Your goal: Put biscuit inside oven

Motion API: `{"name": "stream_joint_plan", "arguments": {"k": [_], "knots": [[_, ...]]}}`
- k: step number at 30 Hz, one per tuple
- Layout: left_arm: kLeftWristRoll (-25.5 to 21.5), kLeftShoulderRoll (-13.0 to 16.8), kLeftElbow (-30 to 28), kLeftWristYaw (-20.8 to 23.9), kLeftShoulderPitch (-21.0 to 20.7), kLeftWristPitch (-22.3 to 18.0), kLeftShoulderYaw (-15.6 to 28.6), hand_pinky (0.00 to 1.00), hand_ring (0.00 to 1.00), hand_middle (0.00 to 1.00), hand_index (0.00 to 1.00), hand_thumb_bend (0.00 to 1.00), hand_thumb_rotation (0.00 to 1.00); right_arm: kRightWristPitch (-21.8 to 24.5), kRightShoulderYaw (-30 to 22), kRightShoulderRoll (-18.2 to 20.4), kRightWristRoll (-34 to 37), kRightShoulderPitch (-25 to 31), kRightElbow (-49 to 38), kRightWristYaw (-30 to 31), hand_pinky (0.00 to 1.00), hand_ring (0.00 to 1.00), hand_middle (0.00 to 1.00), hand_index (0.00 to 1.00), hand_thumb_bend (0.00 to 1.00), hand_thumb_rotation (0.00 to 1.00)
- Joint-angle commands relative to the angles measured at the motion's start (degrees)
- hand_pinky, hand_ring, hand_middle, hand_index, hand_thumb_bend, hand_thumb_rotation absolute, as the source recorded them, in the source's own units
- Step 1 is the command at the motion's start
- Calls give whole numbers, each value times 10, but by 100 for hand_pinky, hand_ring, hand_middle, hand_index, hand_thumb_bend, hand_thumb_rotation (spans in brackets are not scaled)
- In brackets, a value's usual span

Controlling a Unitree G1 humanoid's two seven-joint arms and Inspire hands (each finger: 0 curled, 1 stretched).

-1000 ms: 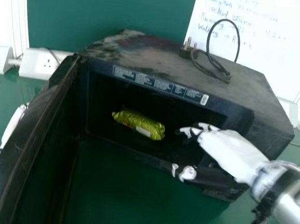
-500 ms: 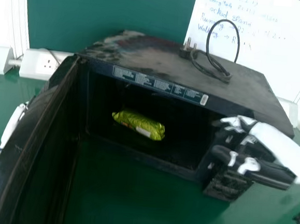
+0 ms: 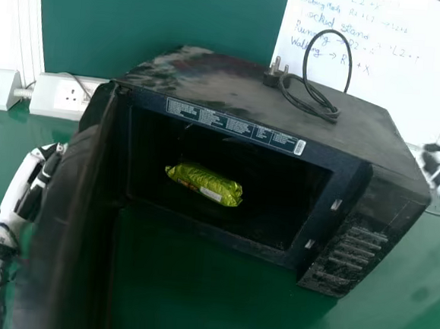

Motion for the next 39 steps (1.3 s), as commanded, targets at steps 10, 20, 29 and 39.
{"name": "stream_joint_plan", "arguments": {"k": [10,20,29,39], "knots": [[95,19,-38,26,14,-49,-31,26,33,41,49,51,5,137,99,-16,-208,12,-5,-81,21,28,42,81,83,51],[131,36,-14,40,13,-89,-41,29,33,41,49,52,6,169,125,-25,-250,-2,-2,-71,18,24,36,78,79,47],[144,46,-10,54,12,-86,-45,29,32,41,49,52,6,174,123,-27,-252,-4,-2,-67,16,22,31,74,76,45],[147,51,-10,60,12,-77,-46,29,32,41,49,52,6,160,121,-26,-254,1,3,-72,20,27,37,76,77,46]]}}
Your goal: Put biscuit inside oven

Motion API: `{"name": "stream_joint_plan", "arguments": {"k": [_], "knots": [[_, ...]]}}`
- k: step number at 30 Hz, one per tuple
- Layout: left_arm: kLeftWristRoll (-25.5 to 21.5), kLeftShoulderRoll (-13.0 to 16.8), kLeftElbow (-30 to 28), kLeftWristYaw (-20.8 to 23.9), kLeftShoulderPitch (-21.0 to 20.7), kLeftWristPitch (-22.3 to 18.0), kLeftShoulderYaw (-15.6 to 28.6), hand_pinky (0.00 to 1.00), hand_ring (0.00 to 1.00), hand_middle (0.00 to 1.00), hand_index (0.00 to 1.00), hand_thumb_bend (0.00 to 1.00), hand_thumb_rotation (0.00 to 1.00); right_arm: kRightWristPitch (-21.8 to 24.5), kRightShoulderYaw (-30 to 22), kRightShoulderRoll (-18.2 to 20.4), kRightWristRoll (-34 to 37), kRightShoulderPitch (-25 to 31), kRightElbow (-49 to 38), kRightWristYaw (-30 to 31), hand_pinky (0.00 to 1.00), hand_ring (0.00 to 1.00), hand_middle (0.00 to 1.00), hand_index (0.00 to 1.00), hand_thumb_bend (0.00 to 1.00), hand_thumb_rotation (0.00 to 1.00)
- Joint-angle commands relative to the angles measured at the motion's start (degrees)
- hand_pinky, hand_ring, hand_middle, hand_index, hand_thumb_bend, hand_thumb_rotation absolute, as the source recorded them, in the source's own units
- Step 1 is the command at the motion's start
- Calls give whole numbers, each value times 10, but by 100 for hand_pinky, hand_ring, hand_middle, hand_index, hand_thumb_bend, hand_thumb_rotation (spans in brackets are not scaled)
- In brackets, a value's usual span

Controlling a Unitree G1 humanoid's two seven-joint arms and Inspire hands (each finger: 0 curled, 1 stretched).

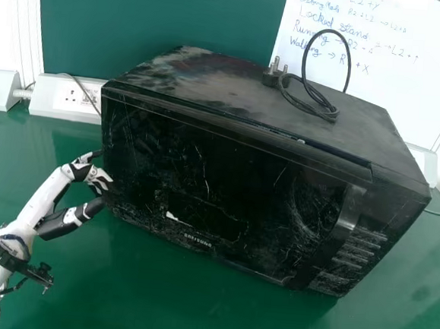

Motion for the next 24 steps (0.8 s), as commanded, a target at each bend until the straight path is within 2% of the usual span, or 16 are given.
{"name": "stream_joint_plan", "arguments": {"k": [1,5,8,10,14,18,24], "knots": [[-2,8,7,5,-3,1,-5,29,33,41,49,52,6,-3,-2,-6,-10,-1,-1,0,20,26,37,76,78,46],[-33,4,17,-1,-7,28,1,28,33,41,49,51,6,-1,5,-14,-24,0,-2,7,20,27,38,74,79,49],[-88,-2,6,-9,0,117,17,30,35,43,49,51,6,-6,4,-3,-12,-9,-5,5,18,24,34,74,79,46],[-130,-7,20,-16,-7,147,29,30,35,43,49,52,6,-9,5,-3,-15,-7,-4,4,17,24,34,75,79,47],[-174,-16,70,-15,-29,162,53,29,34,42,49,52,7,-14,10,-14,-28,-2,2,10,15,21,31,76,82,50],[-185,-17,103,-18,-43,158,62,29,33,41,49,52,7,-22,9,-9,-28,-5,4,6,16,22,31,75,84,53],[-195,-16,111,-37,-47,160,62,29,34,42,49,52,7,-38,-5,2,-3,-6,5,5,18,24,33,75,77,47]]}}
